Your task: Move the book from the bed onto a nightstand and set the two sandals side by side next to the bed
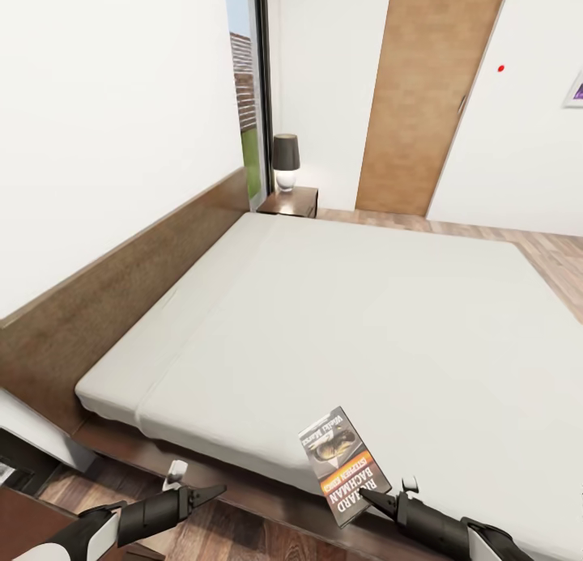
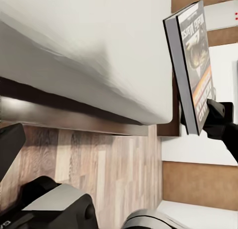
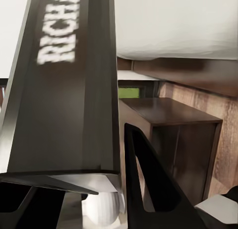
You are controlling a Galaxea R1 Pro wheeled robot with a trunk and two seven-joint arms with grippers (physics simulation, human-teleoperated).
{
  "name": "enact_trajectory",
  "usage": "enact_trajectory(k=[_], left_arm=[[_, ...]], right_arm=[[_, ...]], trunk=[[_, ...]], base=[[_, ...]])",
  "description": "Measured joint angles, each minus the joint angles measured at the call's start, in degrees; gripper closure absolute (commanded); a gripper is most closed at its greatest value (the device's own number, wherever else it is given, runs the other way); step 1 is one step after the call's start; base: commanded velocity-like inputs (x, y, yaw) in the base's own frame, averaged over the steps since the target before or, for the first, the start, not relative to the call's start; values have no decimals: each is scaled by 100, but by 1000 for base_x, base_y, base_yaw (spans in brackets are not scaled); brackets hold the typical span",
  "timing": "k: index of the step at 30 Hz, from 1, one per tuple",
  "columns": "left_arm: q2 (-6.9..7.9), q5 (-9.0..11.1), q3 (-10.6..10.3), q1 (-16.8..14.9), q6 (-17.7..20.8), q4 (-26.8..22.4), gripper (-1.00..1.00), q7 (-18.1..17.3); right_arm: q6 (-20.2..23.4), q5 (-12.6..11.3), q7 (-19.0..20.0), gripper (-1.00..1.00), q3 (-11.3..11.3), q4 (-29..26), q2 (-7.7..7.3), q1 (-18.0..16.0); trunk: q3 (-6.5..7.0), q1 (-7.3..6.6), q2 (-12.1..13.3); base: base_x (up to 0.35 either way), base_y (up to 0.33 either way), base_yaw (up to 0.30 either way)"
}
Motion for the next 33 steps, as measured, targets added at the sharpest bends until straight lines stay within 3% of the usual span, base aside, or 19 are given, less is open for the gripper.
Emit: enact_trajectory(k=[8, 20, 24, 29, 33], left_arm=[[-14, -2, 1, 4, -19, 0, -100, 200], [-102, -4, -7, 4, -111, -1, -100, 505], [-263, -5, -13, 5, -141, 55, -100, 698], [-300, -1, -13, 12, -827, 378, -100, 1012], [-303, 4, -3, 13, -1059, 529, -100, 1102]], right_arm=[[-25, 2, -15, 100, 5, 419, 3, 0], [-376, -1, -57, 100, -6, 537, 7, 1], [-386, -1, -57, 100, -6, 544, 3, 1], [-386, 2, -67, 100, -20, 777, 4, 0], [-389, -1, -70, 100, -17, 843, 7, 1]], trunk=[[181, -176, 321], [508, -439, 802], [616, -527, 963], [753, -637, 1164], [862, -725, 1324]], base=[[0, 0, 0], [0, 0, 0], [0, 0, 0], [0, 0, 0], [0, 0, -3]])
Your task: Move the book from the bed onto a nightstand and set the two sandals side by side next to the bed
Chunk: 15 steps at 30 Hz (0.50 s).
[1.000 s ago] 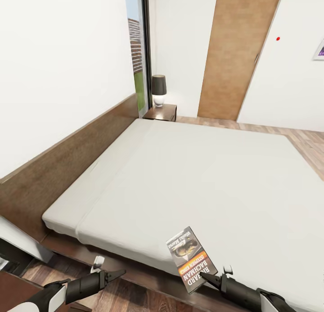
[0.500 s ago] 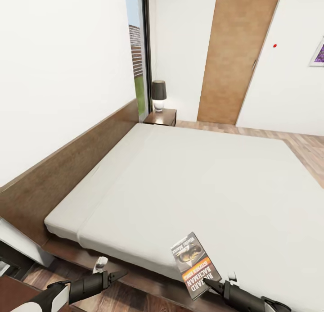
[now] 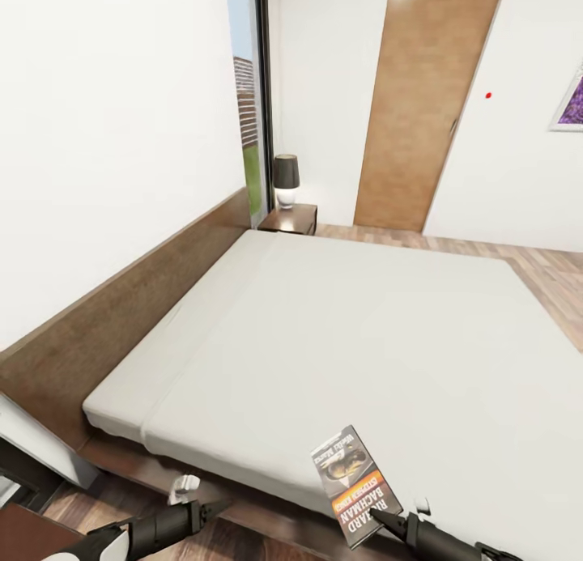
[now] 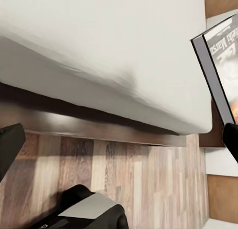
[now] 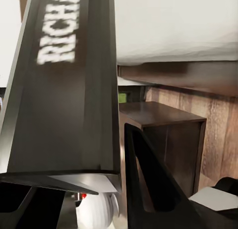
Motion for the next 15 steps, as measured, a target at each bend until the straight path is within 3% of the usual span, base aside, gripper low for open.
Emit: enact_trajectory(k=[15], left_arm=[[-1, 0, -2, 0, -52, 42, -100, 594]], right_arm=[[-425, 1, -6, 100, 4, 33, 0, -1]], trunk=[[409, -330, 602]], base=[[0, 0, -65]])
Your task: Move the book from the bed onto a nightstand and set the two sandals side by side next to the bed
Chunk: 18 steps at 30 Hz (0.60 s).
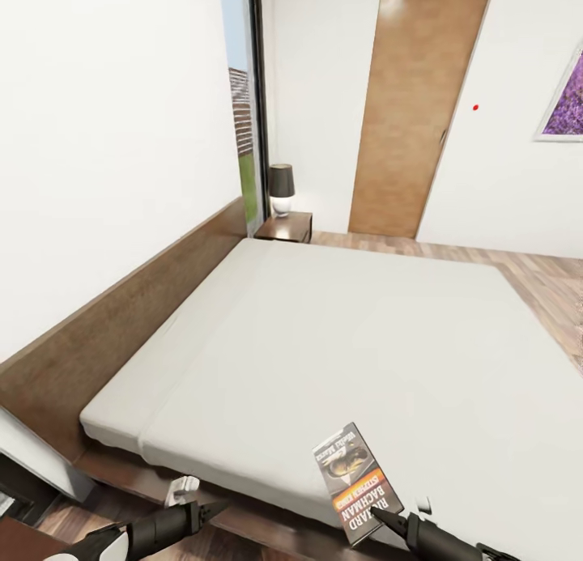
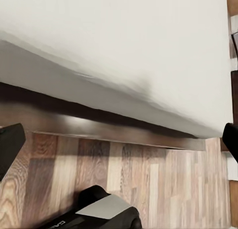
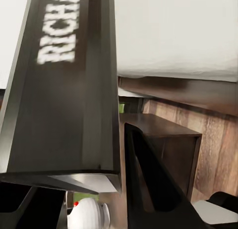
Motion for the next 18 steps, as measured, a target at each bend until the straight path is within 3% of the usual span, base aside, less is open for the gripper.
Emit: enact_trajectory(k=[4, 11, 18], left_arm=[[-4, -4, -3, 0, -2, 0, -100, 182], [-25, -1, 4, 0, -4, 0, -100, 215], [-28, 7, 4, 1, -4, 0, -100, 218]], right_arm=[[-9, -5, -7, 100, -13, 9, -5, 2], [-179, -3, -13, 100, -46, 403, -1, 0], [-354, -5, -13, 100, -47, 444, -1, 1]], trunk=[[109, -88, 161], [175, -89, 162], [240, -89, 162]], base=[[0, 0, -84], [0, 0, -76], [0, 0, -26]])
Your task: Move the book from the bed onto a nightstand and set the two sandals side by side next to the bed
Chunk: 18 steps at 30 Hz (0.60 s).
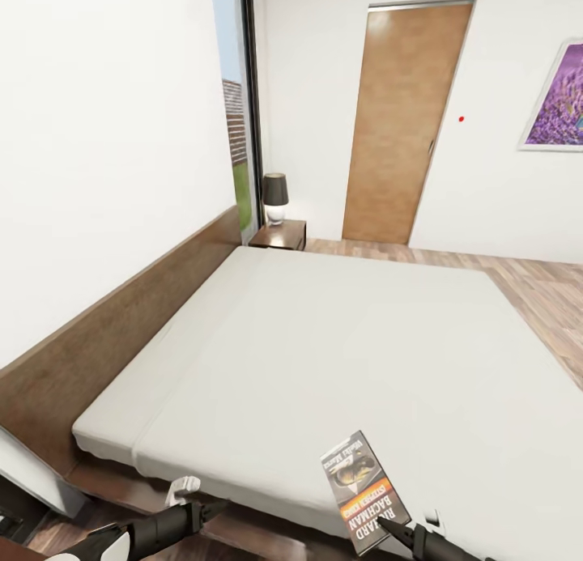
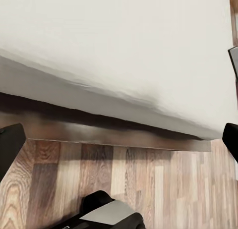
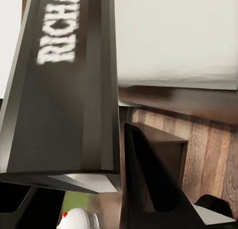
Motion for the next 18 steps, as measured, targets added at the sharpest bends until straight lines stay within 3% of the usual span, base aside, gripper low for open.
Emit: enact_trajectory(k=[18], left_arm=[[1, 2, 1, 0, 0, 0, -100, 17]], right_arm=[[-55, -2, 0, 100, 9, 2, 0, -1]], trunk=[[168, 0, 0]], base=[[0, 0, 0]])
